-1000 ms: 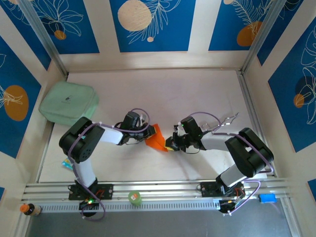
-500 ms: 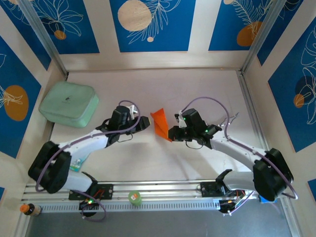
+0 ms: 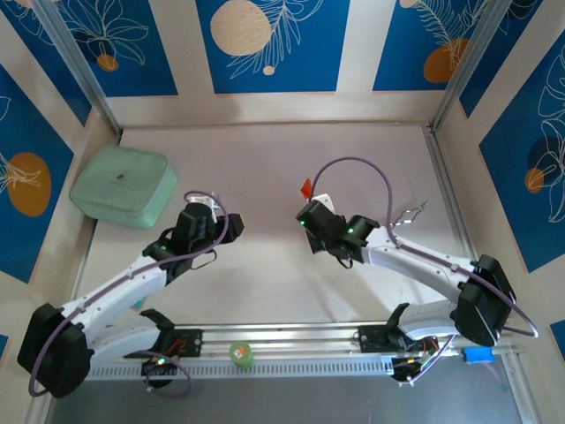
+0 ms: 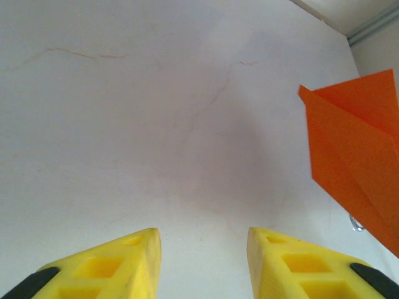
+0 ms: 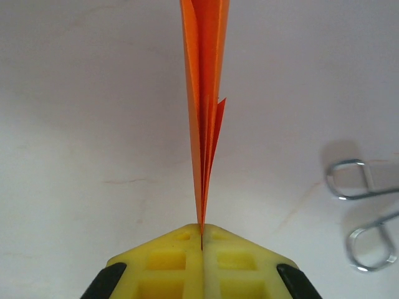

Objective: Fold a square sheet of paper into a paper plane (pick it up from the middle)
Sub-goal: Turn over the paper at the center of the table.

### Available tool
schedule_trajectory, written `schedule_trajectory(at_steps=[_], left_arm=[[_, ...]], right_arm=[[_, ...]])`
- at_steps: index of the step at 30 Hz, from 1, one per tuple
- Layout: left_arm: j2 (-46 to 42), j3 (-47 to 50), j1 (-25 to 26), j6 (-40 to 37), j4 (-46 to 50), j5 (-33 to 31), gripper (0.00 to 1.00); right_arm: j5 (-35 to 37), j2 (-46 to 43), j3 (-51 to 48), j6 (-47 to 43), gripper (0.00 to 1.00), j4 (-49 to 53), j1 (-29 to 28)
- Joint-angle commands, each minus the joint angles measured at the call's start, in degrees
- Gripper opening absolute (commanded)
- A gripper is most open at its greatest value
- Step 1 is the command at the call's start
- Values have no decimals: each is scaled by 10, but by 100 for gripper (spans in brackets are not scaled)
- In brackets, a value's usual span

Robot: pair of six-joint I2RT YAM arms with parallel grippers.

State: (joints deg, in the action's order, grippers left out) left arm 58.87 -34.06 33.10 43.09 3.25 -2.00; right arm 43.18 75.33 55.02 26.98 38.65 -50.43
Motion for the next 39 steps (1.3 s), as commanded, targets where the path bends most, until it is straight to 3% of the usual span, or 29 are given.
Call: schedule_trajectory(at_steps=[1,8,13,15,20,25,27,31,33,39], left_arm=[[-39,16,-8,-11,46,-75,40],[-82,28,-13,26,108,-146,41],[-101,31,-16,32,127,-159,42],[-106,33,-17,34,129,-162,43],[-106,33,-19,34,131,-156,43],[-94,34,-21,35,119,-139,43],[-81,34,-22,34,106,-118,43],[-40,31,-22,32,71,-61,40],[-19,27,-22,34,58,-36,37],[34,18,-23,42,27,19,31]], right_arm=[[130,56,36,12,2,79,-27],[79,183,81,-18,4,60,-72],[-54,239,110,-58,8,5,-101],[-109,242,110,-66,11,-22,-101],[-251,208,90,-62,29,-80,-72],[-419,133,23,-26,37,-173,6],[-506,117,-16,12,35,-227,58],[-632,139,-59,74,15,-305,143],[-646,162,-53,71,9,-305,153],[-666,242,-21,80,6,-300,151]])
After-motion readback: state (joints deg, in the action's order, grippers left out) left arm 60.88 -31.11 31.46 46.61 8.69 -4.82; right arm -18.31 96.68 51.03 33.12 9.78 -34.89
